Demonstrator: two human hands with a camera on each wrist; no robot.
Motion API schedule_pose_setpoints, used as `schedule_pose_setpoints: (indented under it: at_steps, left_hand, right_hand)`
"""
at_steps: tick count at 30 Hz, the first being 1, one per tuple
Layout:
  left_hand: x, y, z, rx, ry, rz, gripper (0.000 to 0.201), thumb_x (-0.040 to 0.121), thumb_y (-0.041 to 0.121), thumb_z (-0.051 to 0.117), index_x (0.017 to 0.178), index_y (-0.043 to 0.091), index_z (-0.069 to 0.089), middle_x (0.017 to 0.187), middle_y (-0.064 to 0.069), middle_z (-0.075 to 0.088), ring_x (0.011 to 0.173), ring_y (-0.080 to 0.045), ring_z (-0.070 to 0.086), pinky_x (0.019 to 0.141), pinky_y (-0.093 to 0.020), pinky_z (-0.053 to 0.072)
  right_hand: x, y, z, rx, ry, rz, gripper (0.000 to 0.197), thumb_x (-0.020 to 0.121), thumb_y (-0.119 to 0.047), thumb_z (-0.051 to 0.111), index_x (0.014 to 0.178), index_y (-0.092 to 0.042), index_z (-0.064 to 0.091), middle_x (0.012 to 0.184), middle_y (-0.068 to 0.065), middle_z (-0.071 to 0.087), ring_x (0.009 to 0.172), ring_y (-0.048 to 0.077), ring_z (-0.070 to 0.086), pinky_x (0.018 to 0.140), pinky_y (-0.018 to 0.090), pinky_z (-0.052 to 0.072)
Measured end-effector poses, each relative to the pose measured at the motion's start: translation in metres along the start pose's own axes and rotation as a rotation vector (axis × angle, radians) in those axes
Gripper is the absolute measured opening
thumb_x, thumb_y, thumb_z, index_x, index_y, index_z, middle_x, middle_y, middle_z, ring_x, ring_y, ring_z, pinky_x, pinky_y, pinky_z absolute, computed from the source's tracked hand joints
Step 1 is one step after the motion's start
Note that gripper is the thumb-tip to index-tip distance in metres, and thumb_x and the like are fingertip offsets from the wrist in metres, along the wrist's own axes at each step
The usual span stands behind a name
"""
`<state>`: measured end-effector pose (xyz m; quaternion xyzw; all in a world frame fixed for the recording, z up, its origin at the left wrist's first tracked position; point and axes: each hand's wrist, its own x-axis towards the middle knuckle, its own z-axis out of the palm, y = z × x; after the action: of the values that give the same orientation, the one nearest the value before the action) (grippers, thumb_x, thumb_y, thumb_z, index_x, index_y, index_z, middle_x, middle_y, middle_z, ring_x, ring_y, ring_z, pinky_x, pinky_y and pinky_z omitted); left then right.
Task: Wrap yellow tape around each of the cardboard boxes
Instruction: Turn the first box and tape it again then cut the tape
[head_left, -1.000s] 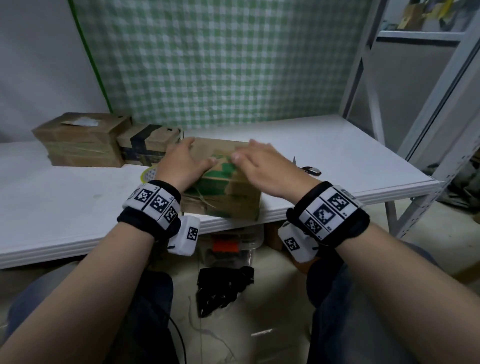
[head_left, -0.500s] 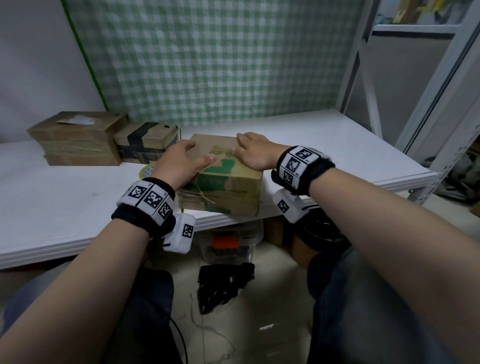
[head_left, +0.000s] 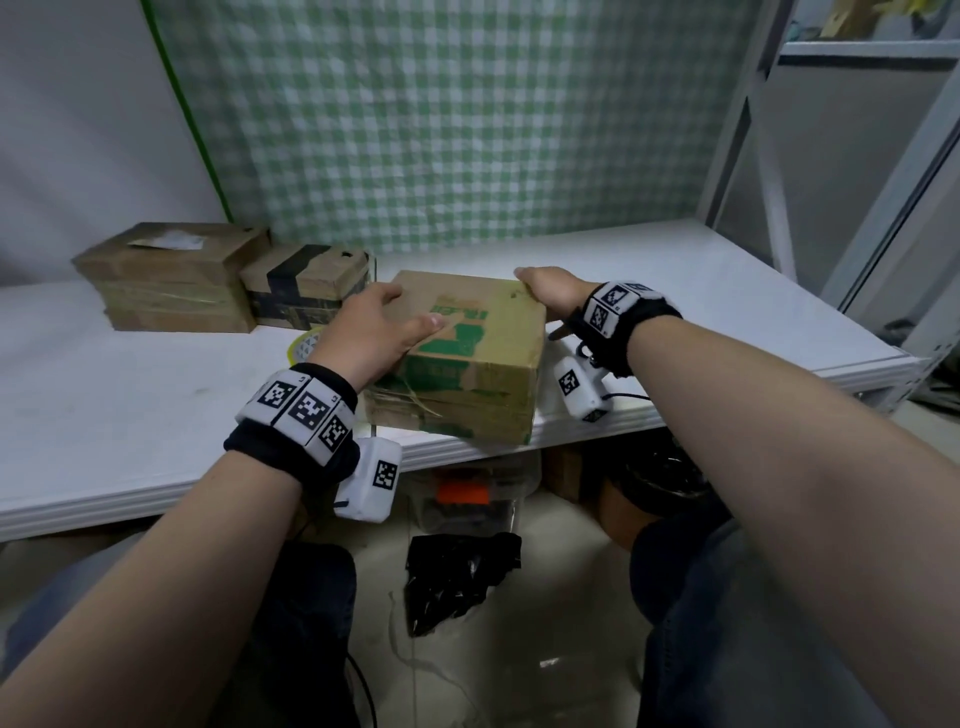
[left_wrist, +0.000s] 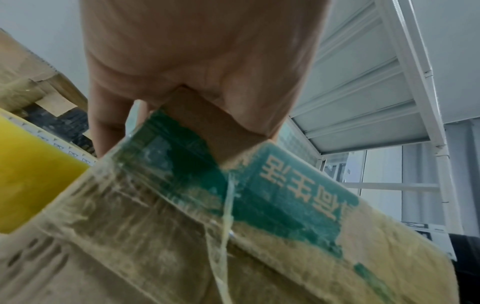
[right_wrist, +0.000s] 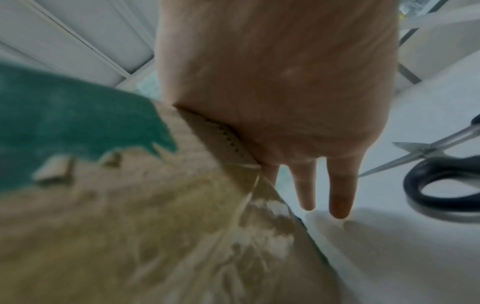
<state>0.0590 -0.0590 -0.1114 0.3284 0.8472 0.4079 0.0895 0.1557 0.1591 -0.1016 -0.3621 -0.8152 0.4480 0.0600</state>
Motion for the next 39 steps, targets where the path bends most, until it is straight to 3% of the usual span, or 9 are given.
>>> schedule_pose_setpoints:
  at_steps: [4, 10, 16, 19, 23, 27, 30, 33, 39]
  left_hand:
    - [0.005, 0.0, -0.001, 0.051, -0.029, -0.047, 0.078, 0.091, 0.055, 0.067, 0.154, 0.019, 0.038, 0.153, -0.005, 0.047, 0.132, -0.028, 0.052, 0.11, -0.045, 0.044]
    - [0.006, 0.011, -0.004, 0.172, 0.031, -0.065, 0.064, 0.105, 0.051, 0.035, 0.159, 0.019, 0.023, 0.16, -0.013, 0.037, 0.146, -0.043, 0.03, 0.117, -0.049, 0.027]
    - [0.006, 0.029, -0.018, -0.312, 0.206, 0.043, 0.059, 0.103, 0.052, 0.04, 0.157, 0.031, 0.031, 0.151, 0.004, 0.044, 0.137, -0.016, 0.042, 0.112, -0.036, 0.034]
    - [0.005, 0.032, -0.02, -0.486, 0.244, 0.015, 0.074, 0.081, 0.076, 0.046, 0.138, 0.03, 0.057, 0.144, 0.002, 0.053, 0.132, -0.017, 0.05, 0.114, -0.046, 0.04]
    - [0.004, 0.032, -0.018, -0.505, 0.215, -0.059, 0.075, 0.071, 0.078, 0.06, 0.121, 0.023, 0.052, 0.132, -0.001, 0.055, 0.12, -0.018, 0.055, 0.106, -0.045, 0.047]
    - [0.01, 0.027, -0.012, -0.423, 0.143, -0.153, 0.061, 0.084, 0.053, 0.075, 0.121, 0.019, 0.041, 0.115, 0.0, 0.049, 0.109, -0.019, 0.052, 0.081, -0.033, 0.046]
    - [0.008, 0.027, -0.01, -0.438, 0.143, -0.153, 0.063, 0.087, 0.044, 0.076, 0.133, 0.016, 0.041, 0.108, 0.005, 0.05, 0.097, -0.013, 0.053, 0.069, -0.027, 0.044]
    - [0.005, 0.028, -0.01, -0.426, 0.136, -0.135, 0.073, 0.087, 0.044, 0.076, 0.145, 0.013, 0.042, 0.13, -0.003, 0.054, 0.105, -0.017, 0.055, 0.074, -0.029, 0.047]
    - [0.001, 0.03, -0.014, -0.41, 0.097, -0.122, 0.074, 0.088, 0.044, 0.075, 0.149, 0.018, 0.041, 0.14, -0.004, 0.047, 0.11, -0.02, 0.054, 0.083, -0.037, 0.051]
  right_hand:
    - [-0.013, 0.001, -0.012, -0.074, 0.042, 0.023, 0.074, 0.105, -0.063, 0.018, 0.142, -0.008, 0.05, 0.139, 0.015, 0.055, 0.113, 0.033, 0.059, 0.092, 0.04, 0.047]
    - [-0.037, 0.002, -0.016, 0.273, -0.127, 0.012, 0.069, 0.099, -0.069, 0.034, 0.127, -0.01, 0.057, 0.125, 0.012, 0.064, 0.092, 0.044, 0.074, 0.078, 0.059, 0.061]
    - [-0.067, -0.041, -0.036, 0.182, 0.256, -0.266, 0.049, 0.105, -0.051, 0.04, 0.105, -0.012, 0.069, 0.107, 0.009, 0.07, 0.086, 0.027, 0.072, 0.066, 0.04, 0.063]
    - [-0.081, -0.051, -0.033, -0.005, 0.361, -0.383, 0.049, 0.105, -0.047, 0.043, 0.087, -0.018, 0.077, 0.095, 0.006, 0.073, 0.079, 0.022, 0.067, 0.066, 0.033, 0.056]
    - [-0.093, -0.042, -0.026, -0.1, 0.36, -0.401, 0.035, 0.102, -0.039, 0.055, 0.08, -0.023, 0.077, 0.078, -0.003, 0.071, 0.067, 0.014, 0.062, 0.06, 0.028, 0.047]
    - [-0.096, -0.024, -0.018, -0.148, 0.297, -0.459, 0.016, 0.097, -0.033, 0.064, 0.095, -0.023, 0.076, 0.103, -0.014, 0.067, 0.109, 0.012, 0.061, 0.088, 0.031, 0.048]
    - [-0.088, -0.022, -0.013, -0.418, 0.294, -0.567, 0.029, 0.103, -0.037, 0.051, 0.119, -0.022, 0.07, 0.13, -0.003, 0.061, 0.126, 0.021, 0.05, 0.111, 0.045, 0.036]
    - [-0.077, -0.024, -0.004, -0.614, 0.129, -0.579, 0.039, 0.108, -0.043, 0.031, 0.115, -0.017, 0.059, 0.123, 0.001, 0.06, 0.116, 0.023, 0.049, 0.11, 0.054, 0.034]
    - [-0.059, -0.039, -0.011, -0.716, 0.032, -0.474, 0.058, 0.108, -0.052, 0.03, 0.14, -0.007, 0.049, 0.149, 0.015, 0.045, 0.139, 0.034, 0.039, 0.113, 0.043, 0.029]
